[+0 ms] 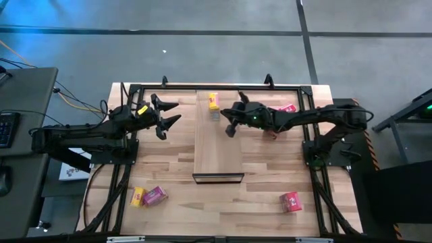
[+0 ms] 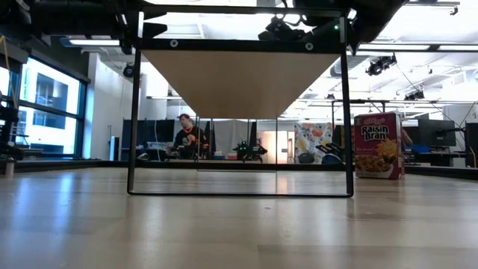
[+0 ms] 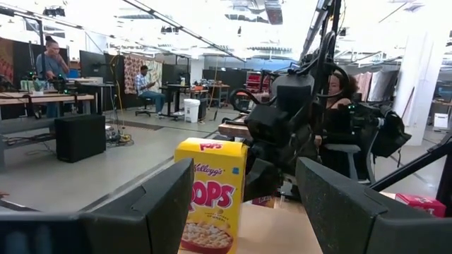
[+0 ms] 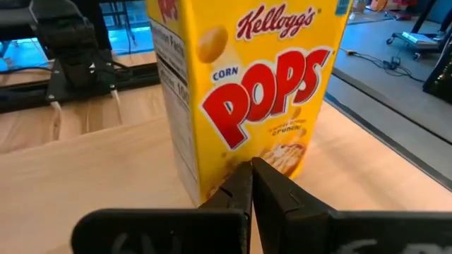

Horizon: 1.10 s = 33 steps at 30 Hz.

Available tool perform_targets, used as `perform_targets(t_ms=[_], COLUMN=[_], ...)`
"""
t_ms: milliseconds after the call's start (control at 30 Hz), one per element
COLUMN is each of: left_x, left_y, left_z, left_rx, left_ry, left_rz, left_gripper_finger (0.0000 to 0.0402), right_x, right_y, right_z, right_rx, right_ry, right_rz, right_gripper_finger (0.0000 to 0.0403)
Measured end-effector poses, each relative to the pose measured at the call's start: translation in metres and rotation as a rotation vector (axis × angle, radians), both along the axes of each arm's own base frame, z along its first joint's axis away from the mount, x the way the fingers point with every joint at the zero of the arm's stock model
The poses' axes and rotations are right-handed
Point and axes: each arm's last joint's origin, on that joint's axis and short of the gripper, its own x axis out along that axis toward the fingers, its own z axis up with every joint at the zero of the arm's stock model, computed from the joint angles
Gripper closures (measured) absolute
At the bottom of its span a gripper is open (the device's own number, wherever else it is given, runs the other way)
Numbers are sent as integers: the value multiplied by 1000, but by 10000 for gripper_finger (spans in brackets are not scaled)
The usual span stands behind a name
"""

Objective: Stack cereal on shelf
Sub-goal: Put the top yellow cereal box on the shelf

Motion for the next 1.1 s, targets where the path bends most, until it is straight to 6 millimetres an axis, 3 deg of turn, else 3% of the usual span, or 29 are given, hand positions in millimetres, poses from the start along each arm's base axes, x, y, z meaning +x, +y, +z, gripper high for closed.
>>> perform_targets(t_ms=[767, 1100], left_x=[0, 0], left_y=[0, 0], left_z=[0, 0], left_rx=[1, 1], left_ry=[-1, -1], left_rz=[0, 0], left_gripper_finger=[161, 161], right_x=[-1, 5], right_y=[-19, -20], right_z=[2, -11], right_rx=[138, 223], right_ry=[-79, -94], right_rz=[-27, -50], right_gripper_finger=[403, 403])
